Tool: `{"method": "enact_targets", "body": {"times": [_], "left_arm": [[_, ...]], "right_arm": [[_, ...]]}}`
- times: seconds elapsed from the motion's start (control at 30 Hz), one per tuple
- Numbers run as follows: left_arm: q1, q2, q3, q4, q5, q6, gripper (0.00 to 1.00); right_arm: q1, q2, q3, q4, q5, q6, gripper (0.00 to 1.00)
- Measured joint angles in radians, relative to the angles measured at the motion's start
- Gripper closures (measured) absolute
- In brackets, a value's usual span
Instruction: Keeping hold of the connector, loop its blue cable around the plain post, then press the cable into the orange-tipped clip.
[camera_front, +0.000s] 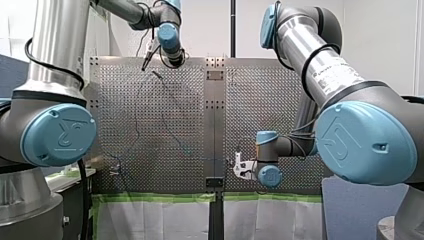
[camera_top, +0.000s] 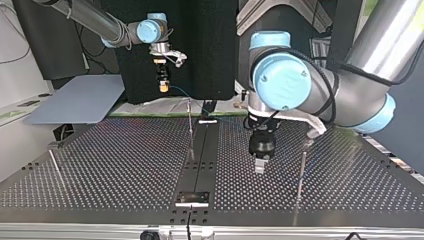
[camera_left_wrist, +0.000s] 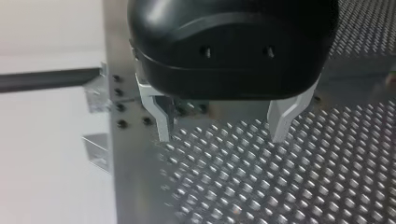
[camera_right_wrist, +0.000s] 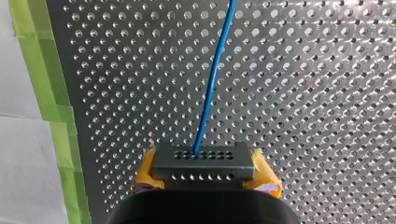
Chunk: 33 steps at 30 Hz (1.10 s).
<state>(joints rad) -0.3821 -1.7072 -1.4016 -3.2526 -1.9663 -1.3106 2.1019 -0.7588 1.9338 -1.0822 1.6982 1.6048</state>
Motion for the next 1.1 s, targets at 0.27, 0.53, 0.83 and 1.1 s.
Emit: {"method": "enact_targets", "body": {"times": [0.27, 0.53, 0.83, 1.1], "left_arm": [[0.008, -0.079, 0.0, 0.026, -0.079, 0.079, 0.01], [0.013, -0.134, -0.007, 0.06, -0.152, 0.149, 0.01], [0.014, -0.178, -0.009, 0.077, -0.246, 0.201, 0.01], [0.014, -0.194, -0.018, 0.096, -0.318, 0.221, 0.01]], "right_arm": [[0.002, 0.0, 0.0, 0.002, 0.0, -0.001, 1.0], [0.002, 0.0, 0.0, 0.001, 0.0, -0.001, 1.0], [0.003, 0.0, 0.0, 0.002, 0.0, -0.001, 1.0], [0.004, 0.0, 0.0, 0.002, 0.0, -0.002, 1.0]]}}
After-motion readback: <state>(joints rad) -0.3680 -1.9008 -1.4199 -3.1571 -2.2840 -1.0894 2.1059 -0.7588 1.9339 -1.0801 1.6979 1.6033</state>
